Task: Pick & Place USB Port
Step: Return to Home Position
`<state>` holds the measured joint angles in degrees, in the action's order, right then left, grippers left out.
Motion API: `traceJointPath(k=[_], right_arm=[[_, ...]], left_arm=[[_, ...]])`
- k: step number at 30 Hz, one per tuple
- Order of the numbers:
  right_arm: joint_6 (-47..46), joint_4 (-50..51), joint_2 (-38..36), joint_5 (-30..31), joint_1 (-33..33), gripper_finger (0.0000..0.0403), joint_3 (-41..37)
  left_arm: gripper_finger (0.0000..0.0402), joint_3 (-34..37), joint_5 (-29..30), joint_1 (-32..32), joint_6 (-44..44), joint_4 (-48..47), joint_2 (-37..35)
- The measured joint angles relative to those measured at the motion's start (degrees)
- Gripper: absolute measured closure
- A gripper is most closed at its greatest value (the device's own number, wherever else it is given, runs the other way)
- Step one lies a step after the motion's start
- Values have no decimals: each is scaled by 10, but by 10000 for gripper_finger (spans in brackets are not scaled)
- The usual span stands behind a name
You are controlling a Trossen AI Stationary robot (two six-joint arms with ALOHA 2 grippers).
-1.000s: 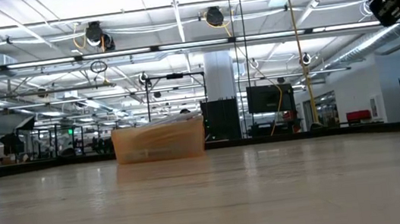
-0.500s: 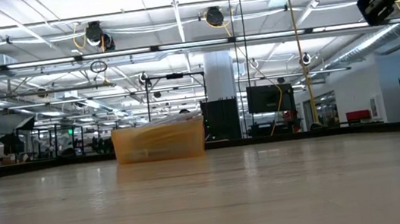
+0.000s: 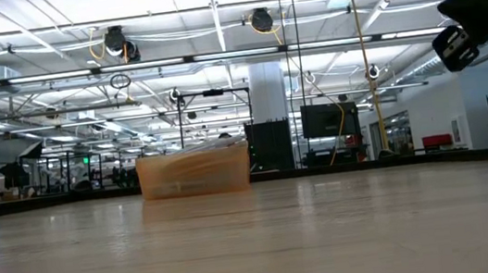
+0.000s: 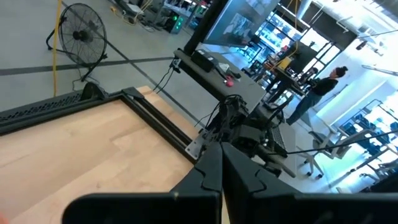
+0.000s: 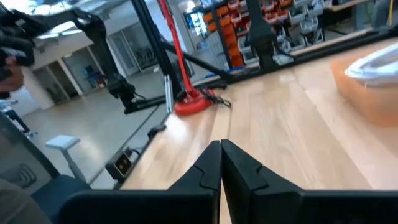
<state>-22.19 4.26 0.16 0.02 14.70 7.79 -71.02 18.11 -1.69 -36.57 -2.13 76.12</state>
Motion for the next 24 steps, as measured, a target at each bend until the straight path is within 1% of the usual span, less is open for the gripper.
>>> traceJointPath(k=[5, 8, 10, 11, 15, 19, 24], right_arm=[[-11, -22, 0, 15, -1, 403, -29], [-9, -67, 0, 15, -2, 403, -57], [-8, -83, 0, 22, -11, 403, -67], [-7, -75, 0, 26, -18, 403, -67], [6, -68, 0, 26, -52, 403, -67], [14, -57, 0, -9, -99, 403, -68], [25, -58, 0, -32, -155, 403, -68]], left_arm=[[401, 0, 0, -1, -1, -1, 0], [401, 0, 0, -3, -2, -8, 0], [401, 0, 0, -3, -7, -15, 0], [401, 0, 0, -3, -11, -19, 0], [401, 0, 0, -3, -15, -24, 0], [401, 0, 0, -3, -15, -24, 0], [401, 0, -1, -3, -17, -25, 0]])
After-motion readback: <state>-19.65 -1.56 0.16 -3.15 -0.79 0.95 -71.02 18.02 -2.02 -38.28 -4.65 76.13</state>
